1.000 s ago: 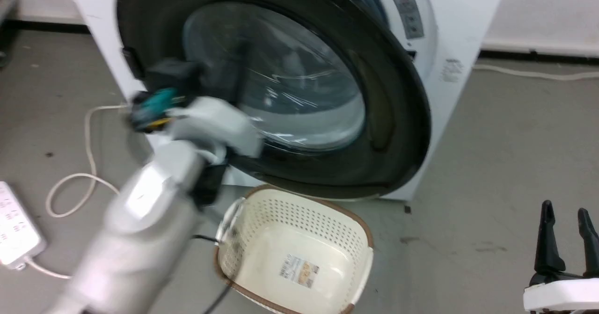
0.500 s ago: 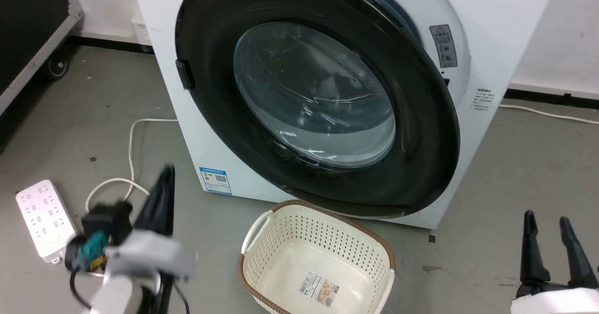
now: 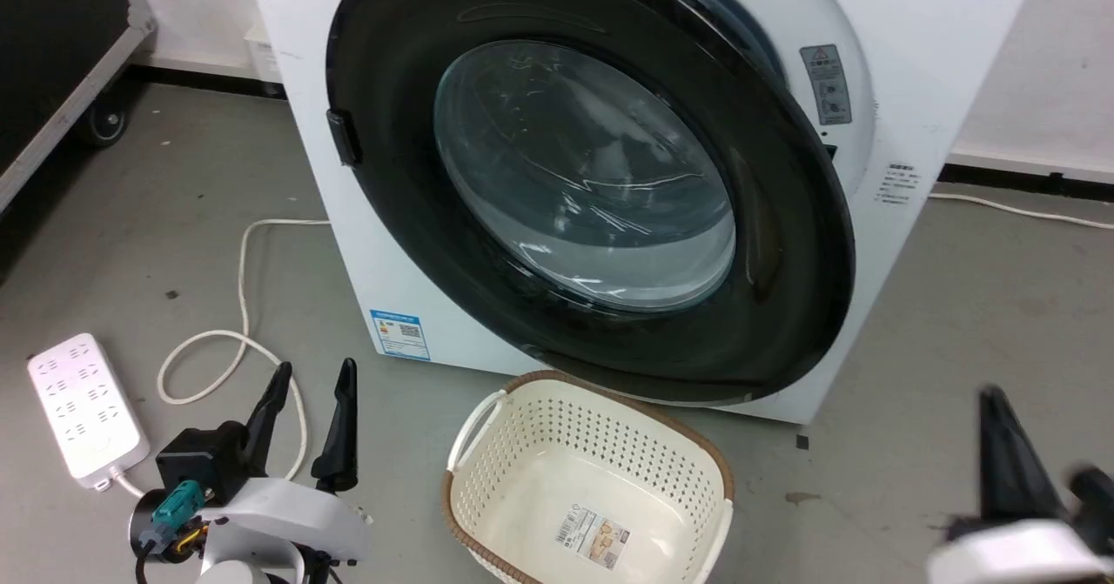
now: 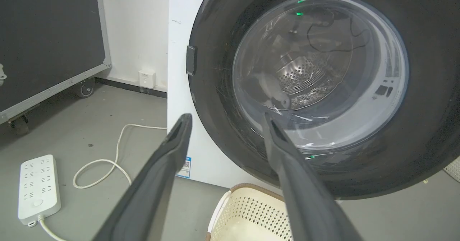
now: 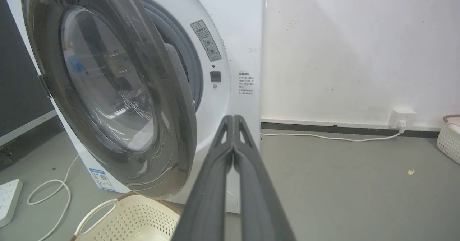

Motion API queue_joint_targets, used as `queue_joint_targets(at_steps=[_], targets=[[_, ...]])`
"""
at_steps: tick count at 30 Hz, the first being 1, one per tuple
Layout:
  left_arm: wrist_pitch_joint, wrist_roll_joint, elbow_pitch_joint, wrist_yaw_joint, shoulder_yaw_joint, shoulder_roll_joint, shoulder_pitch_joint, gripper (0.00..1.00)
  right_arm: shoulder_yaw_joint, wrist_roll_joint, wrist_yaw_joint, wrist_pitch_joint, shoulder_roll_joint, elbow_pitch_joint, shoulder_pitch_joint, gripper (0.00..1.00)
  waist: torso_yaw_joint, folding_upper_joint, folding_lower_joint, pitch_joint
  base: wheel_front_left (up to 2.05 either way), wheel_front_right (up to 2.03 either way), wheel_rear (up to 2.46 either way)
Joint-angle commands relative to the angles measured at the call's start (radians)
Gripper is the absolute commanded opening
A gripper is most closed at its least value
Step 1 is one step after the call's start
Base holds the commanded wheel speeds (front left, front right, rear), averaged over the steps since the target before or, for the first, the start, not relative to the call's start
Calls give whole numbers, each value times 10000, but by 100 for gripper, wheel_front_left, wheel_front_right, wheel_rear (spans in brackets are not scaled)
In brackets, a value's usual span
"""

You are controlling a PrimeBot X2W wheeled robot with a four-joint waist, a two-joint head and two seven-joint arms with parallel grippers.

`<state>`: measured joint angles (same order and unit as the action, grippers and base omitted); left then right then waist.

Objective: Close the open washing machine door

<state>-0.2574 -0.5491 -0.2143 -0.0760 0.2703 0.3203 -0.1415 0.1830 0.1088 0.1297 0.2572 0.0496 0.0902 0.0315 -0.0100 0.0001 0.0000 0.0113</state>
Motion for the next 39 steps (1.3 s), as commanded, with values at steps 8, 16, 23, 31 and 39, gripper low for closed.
queue_joint_targets(at_steps=[8,16,23,31,39], targets=[[-43,412,361,-67,-252,-331,56,100,-1853,-963,10,-2019,6,811,-2093,0,-54,-1,0,-350,0,0,0],[-43,628,477,78,-262,-558,-428,100,-1158,-1418,10,-1824,6,2652,-4020,0,-363,-1,0,-1091,0,0,0],[-43,935,805,140,-378,-801,-905,100,-322,-1737,10,-1436,235,3758,-5668,0,-624,-1,0,-2024,0,0,0],[-43,1331,1285,202,-614,-1151,-1337,100,718,-1942,10,-964,757,4568,-7672,0,-876,-1,0,-3220,0,0,0],[-43,1648,1204,432,-821,-1410,-1642,100,1436,-2077,10,-295,764,5235,-8767,0,-918,-1,0,-3475,0,0,0]])
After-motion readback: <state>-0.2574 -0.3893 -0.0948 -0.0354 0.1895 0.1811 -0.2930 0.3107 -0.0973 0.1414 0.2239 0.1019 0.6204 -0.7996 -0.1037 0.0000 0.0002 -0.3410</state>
